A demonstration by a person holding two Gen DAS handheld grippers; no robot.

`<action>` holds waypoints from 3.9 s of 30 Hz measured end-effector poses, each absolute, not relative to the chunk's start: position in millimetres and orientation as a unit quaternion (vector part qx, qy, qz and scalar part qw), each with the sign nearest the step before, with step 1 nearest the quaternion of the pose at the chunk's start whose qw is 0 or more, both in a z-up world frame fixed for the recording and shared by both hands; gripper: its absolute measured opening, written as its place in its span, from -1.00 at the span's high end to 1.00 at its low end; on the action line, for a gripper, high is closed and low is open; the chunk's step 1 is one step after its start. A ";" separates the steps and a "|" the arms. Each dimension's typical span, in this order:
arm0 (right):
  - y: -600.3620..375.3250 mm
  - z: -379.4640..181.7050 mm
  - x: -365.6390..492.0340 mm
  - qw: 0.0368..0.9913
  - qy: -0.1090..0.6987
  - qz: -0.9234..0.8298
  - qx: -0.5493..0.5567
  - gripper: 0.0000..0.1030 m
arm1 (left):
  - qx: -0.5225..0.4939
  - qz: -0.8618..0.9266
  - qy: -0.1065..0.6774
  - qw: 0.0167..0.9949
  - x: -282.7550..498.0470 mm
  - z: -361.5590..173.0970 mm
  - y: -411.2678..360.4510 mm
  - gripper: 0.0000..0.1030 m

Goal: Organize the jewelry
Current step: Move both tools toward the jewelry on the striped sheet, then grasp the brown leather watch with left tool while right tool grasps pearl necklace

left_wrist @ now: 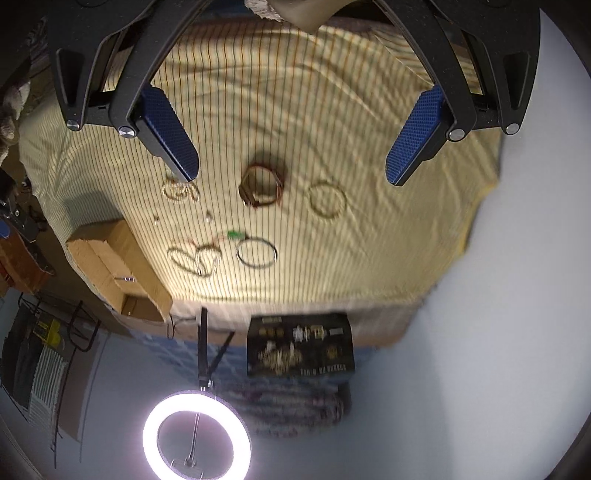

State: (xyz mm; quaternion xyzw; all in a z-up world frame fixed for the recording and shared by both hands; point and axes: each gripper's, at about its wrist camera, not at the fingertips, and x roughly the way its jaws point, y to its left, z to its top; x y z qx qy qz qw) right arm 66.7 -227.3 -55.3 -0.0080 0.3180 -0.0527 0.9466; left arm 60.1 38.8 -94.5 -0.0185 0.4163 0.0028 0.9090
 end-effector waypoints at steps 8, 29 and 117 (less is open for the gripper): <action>-218.0 -83.6 89.5 0.923 0.384 -0.029 -0.015 -0.99 | -0.046 0.003 0.481 0.876 78.1 -120.6 53.2 -1.00; -201.6 -134.7 137.9 0.882 0.459 0.095 -0.041 -0.91 | -0.099 -0.009 0.545 0.833 106.4 -171.1 81.8 -0.34; -167.1 -146.7 194.0 0.857 0.472 0.204 -0.007 0.90 | -0.118 -0.047 0.564 0.816 184.8 -203.9 24.5 0.89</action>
